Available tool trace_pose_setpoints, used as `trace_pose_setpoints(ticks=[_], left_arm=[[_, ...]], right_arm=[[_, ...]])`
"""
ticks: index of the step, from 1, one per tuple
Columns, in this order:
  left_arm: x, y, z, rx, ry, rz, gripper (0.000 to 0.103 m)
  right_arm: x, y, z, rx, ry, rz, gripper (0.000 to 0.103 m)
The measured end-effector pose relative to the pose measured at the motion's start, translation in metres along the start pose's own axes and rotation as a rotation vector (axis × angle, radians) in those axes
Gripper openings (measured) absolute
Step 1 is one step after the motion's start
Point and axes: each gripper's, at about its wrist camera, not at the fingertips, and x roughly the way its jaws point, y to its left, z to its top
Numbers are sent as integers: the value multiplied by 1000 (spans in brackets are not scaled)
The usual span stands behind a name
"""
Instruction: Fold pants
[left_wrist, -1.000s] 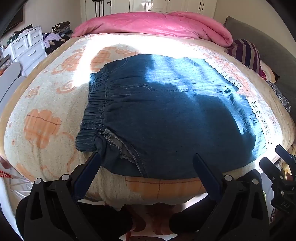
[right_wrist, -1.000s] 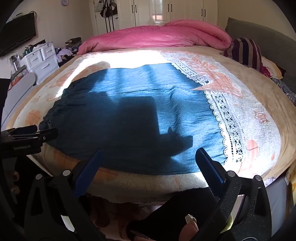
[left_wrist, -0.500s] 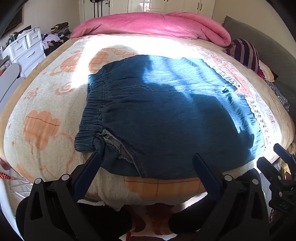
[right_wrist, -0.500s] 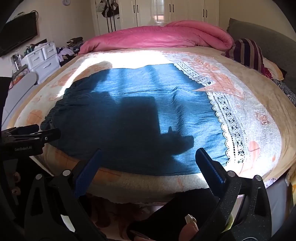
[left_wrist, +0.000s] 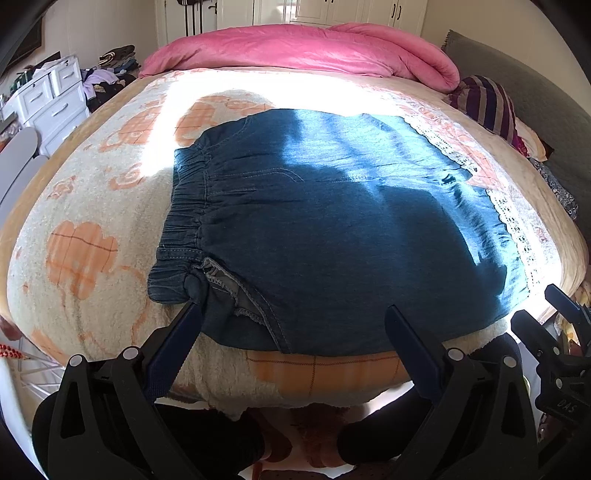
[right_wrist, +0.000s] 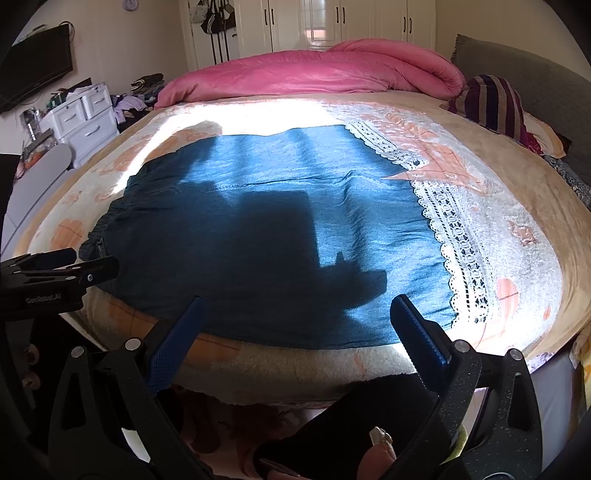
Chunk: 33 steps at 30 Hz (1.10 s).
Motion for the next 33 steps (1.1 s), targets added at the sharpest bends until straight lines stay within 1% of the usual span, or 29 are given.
trace_pose_setpoints(ticks=[33], left_arm=[[0, -1, -2, 1, 1, 1, 99]], right_arm=[[2, 0, 0, -3, 7, -4, 95]])
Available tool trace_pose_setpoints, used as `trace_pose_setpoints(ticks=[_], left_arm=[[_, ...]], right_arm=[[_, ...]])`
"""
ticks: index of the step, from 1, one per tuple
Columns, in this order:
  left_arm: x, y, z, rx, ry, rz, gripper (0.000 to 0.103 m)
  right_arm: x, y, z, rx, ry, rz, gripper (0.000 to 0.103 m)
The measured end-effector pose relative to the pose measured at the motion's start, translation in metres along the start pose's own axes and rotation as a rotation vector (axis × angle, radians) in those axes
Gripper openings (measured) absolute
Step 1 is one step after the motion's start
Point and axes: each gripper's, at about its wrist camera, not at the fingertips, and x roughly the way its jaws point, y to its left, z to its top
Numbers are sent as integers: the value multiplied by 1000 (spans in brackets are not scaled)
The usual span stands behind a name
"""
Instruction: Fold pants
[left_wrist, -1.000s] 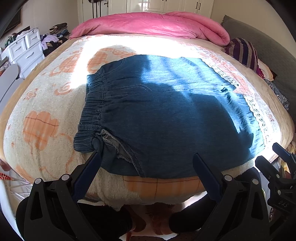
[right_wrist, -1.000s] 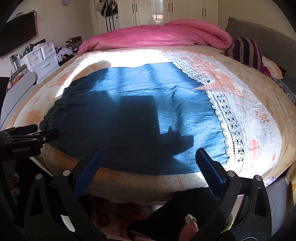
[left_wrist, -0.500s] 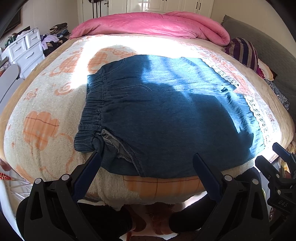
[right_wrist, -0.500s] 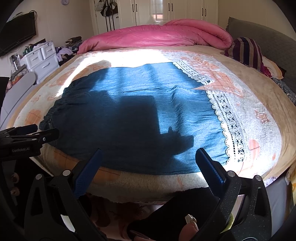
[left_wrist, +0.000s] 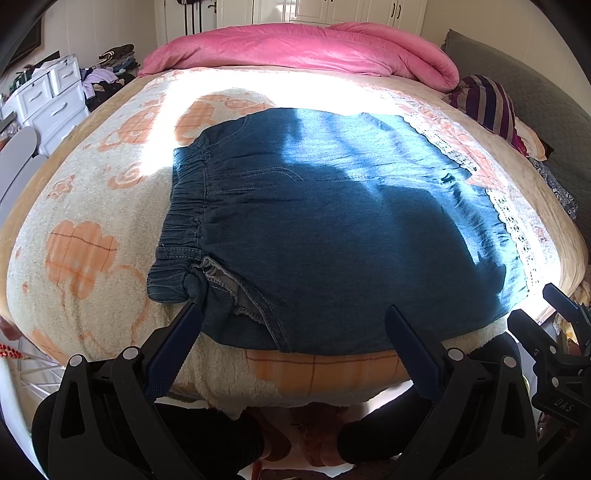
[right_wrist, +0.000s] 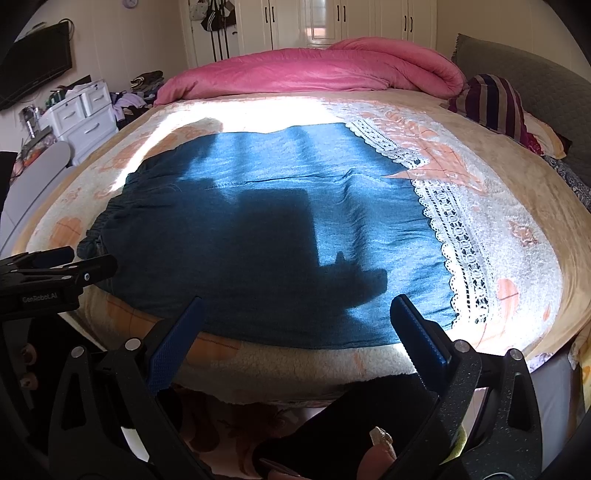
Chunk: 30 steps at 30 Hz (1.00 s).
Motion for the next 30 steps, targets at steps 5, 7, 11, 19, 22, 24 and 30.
trace_pose_setpoints(ticks=[5, 7, 11, 19, 22, 24, 30], left_arm=[[1, 2, 1, 1, -1, 1, 99], [3, 5, 5, 3, 1, 6, 99], [7, 16, 16, -16, 1, 27, 99], [19, 40, 46, -75, 19, 35, 99], [25, 47, 57, -90, 20, 40, 99], [30, 51, 67, -92, 20, 54, 99], [41, 66, 99, -103, 9, 72, 99]], right_arm=[[2, 2, 7, -12, -6, 1, 95], [3, 5, 13, -20, -7, 15, 95], [11, 13, 28, -54, -9, 28, 95], [26, 38, 61, -112, -29, 76, 95], [31, 45, 72, -125, -30, 91, 95], [35, 47, 80, -122, -28, 111, 95], [53, 55, 108, -137, -13, 145, 95]])
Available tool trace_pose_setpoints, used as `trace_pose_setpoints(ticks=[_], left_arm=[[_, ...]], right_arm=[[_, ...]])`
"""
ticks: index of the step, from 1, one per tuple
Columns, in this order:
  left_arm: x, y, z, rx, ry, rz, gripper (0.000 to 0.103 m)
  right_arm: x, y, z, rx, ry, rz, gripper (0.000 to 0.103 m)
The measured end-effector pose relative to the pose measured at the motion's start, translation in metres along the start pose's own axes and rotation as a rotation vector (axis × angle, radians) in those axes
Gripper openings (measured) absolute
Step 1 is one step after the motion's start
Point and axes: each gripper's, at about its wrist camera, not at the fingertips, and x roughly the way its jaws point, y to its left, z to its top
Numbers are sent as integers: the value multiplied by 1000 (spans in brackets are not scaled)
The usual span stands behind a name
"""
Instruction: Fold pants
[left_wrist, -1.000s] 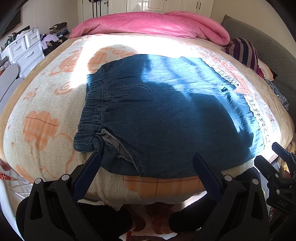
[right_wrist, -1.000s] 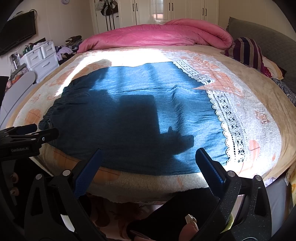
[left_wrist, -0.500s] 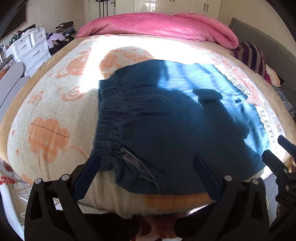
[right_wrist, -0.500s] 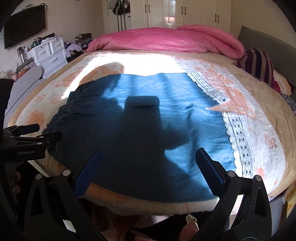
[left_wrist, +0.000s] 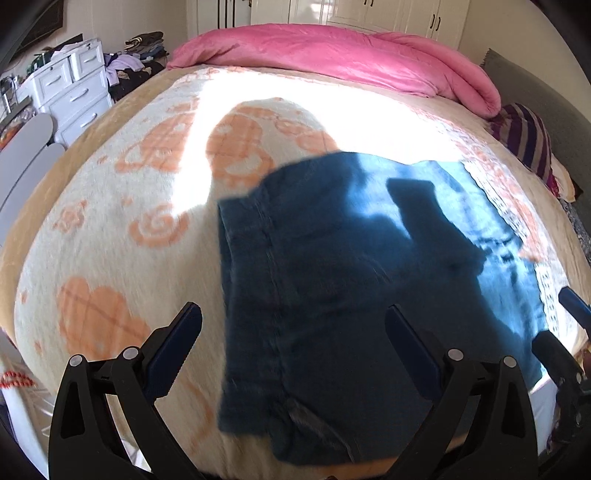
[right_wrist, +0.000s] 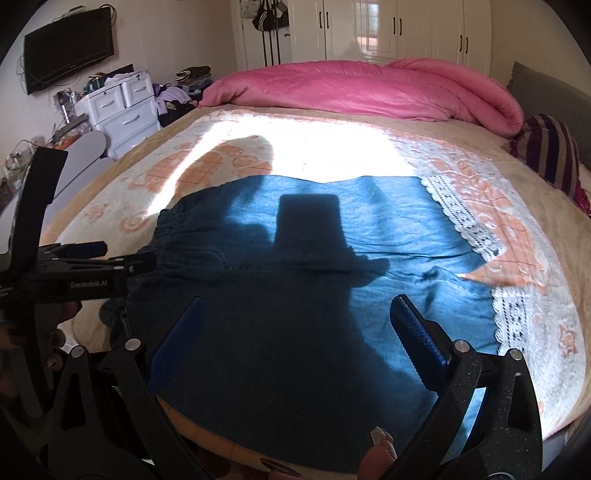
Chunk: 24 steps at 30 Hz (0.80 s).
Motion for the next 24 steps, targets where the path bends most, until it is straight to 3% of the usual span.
trace_pose_setpoints(ticks=[5, 10, 18, 24], left_arm=[[22, 24, 37, -42, 18, 43, 99], [49, 47, 60, -80, 41, 53, 99], [90, 57, 66, -25, 50, 17, 99], [100, 60, 69, -26, 27, -80, 99]], right_arm=[[27, -6, 31, -35, 24, 27, 95], [61, -9, 69, -129, 33, -6, 95], [141, -17, 122, -257, 124, 18, 95], [194, -27, 155, -366, 156, -9, 95]])
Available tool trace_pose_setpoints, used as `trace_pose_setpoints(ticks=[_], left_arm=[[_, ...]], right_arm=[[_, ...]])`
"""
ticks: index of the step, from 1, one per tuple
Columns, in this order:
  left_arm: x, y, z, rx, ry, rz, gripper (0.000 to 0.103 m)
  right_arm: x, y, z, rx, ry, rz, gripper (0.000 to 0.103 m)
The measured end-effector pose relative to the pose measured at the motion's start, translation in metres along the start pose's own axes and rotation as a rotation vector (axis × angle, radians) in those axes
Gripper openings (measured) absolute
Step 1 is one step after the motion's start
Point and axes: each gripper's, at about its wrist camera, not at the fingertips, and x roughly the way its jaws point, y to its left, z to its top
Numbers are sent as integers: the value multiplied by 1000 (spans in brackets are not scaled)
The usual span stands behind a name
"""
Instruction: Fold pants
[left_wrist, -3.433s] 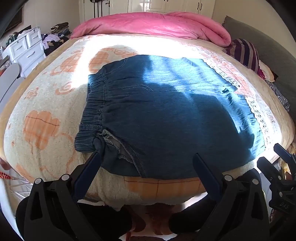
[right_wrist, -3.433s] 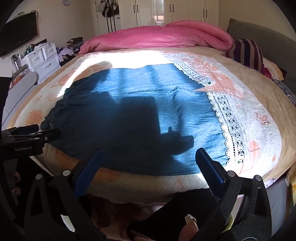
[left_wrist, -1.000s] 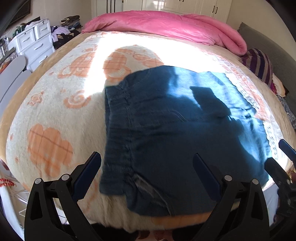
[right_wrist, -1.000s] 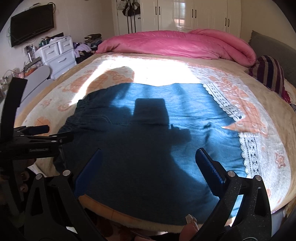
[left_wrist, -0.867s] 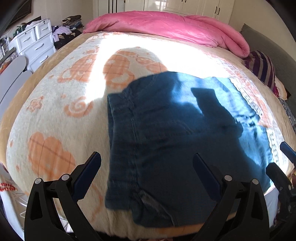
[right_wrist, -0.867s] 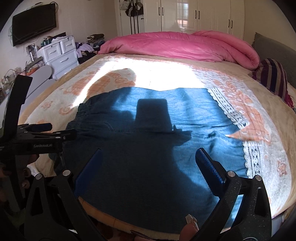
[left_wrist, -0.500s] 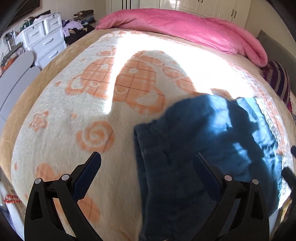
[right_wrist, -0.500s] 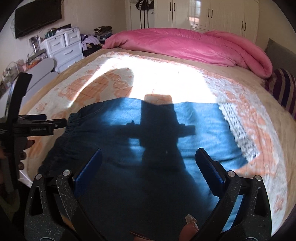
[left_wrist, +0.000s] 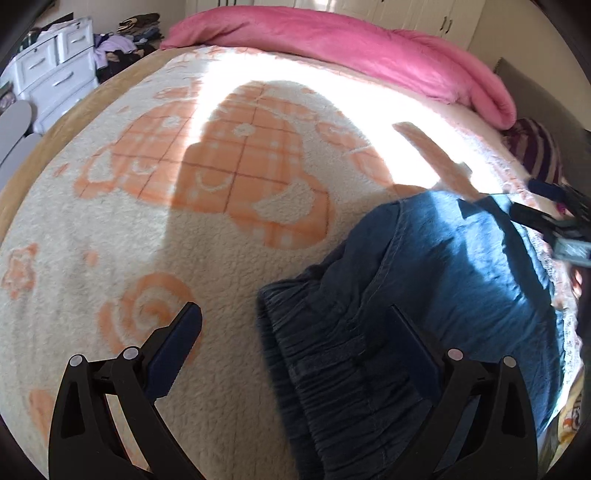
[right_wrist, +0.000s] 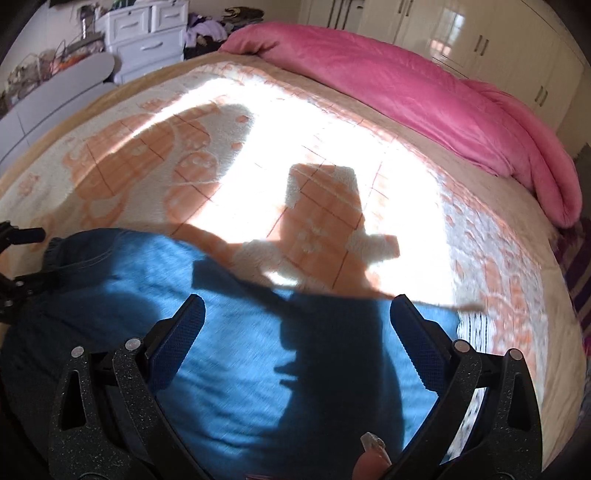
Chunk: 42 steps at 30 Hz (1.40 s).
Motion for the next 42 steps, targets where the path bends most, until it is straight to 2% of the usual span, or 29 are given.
trace_pose_setpoints(ticks=[3, 4, 7, 11, 13, 18, 22, 24, 25, 26, 27, 28, 29, 33, 36, 42], left_arm=[[5, -3, 3, 29, -15, 4, 98], [6, -1, 4, 28, -19, -15, 95], [12, 2, 4, 13, 3, -72, 60], [9, -3, 3, 46, -2, -84, 44], [1, -3, 3, 41, -20, -105, 41], [-34, -9, -1, 86, -118, -133, 39], [-45, -15, -6, 115, -138, -133, 39], [-46, -18, -5, 138, -146, -113, 39], [-46, -19, -7, 143, -143, -100, 39], [-43, -17, -7, 139, -134, -94, 39], [-38, -16, -7, 136, -121, -89, 39], [-35, -15, -6, 135, -114, -76, 39], [-31, -12, -6, 133, -104, -62, 39], [-24, -1, -5, 99, -84, -53, 39], [-32, -2, -7, 106, -112, -66, 39], [-58, -14, -12, 141, -168, -84, 39]], right_arm=[[28, -9, 9, -70, 56, -61, 95], [38, -13, 10, -89, 80, -74, 95], [47, -9, 11, -143, 95, -36, 75], [36, 20, 13, -220, 42, 90, 72], [27, 39, 15, -267, 9, 126, 71], [29, 64, 19, -356, 19, 129, 65], [35, 73, 26, -389, 10, 144, 64], [40, 83, 25, -438, 19, 150, 59], [43, 88, 23, -465, 27, 149, 53], [46, 93, 20, -486, 41, 158, 41], [48, 96, 18, -492, 58, 185, 34], [49, 98, 16, -493, 62, 207, 19], [47, 100, 14, -498, 55, 222, 9], [23, 93, 10, -413, -33, 220, 2], [-9, 76, 3, -325, -121, 224, 1], [-75, 64, -38, -212, -241, 237, 1]])
